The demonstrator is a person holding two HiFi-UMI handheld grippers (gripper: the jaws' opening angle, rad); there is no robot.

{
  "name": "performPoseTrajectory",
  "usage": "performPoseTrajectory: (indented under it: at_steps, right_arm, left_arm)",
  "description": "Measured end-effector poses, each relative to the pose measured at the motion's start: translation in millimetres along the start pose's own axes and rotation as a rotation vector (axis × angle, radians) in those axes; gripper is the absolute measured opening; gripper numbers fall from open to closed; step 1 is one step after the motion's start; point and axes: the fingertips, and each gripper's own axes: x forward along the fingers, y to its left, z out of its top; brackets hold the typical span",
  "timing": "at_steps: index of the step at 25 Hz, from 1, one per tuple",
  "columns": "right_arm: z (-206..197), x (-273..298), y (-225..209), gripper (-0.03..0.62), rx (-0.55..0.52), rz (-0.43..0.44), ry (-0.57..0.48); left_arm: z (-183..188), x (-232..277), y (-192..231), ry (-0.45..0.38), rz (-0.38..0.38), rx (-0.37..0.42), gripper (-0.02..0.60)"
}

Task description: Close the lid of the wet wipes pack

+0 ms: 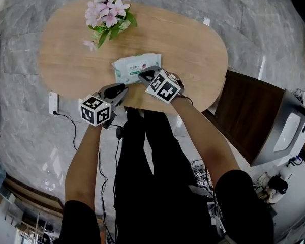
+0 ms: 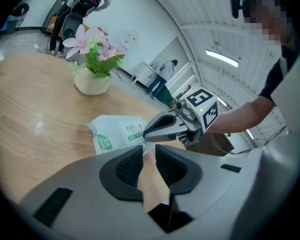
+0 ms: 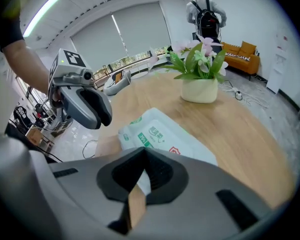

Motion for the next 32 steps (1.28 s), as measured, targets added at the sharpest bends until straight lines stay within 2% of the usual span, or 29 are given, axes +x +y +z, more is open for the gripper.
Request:
performPoseTrajectory:
  at_steps: [7, 12, 24, 32]
  right_arm:
    - [25.3, -41.2, 3.0, 0.009, 0.052, -0.059, -0.131]
    - [47.0, -92.5, 9.4, 0.009, 0.073, -0.115, -0.191]
    - [152.1, -267.1, 55.9, 0.009, 0.069, -0.232, -0.475]
    - [212.2, -391.2, 118.2, 0.009, -0.002, -0.268, -0.664]
  left_arm:
    - [23.2, -14.5, -19.5, -0.044, -0.004, 0.043, 0.073]
    - [57.0, -36.6, -51.8, -0.1, -0.013, 0.097, 0.027]
    - [160.4, -123.4, -157.7, -0.229, -0.042, 0.253, 0.018]
    - [205.6, -202.5, -244.5, -0.369, -0.071, 0.351, 0.018]
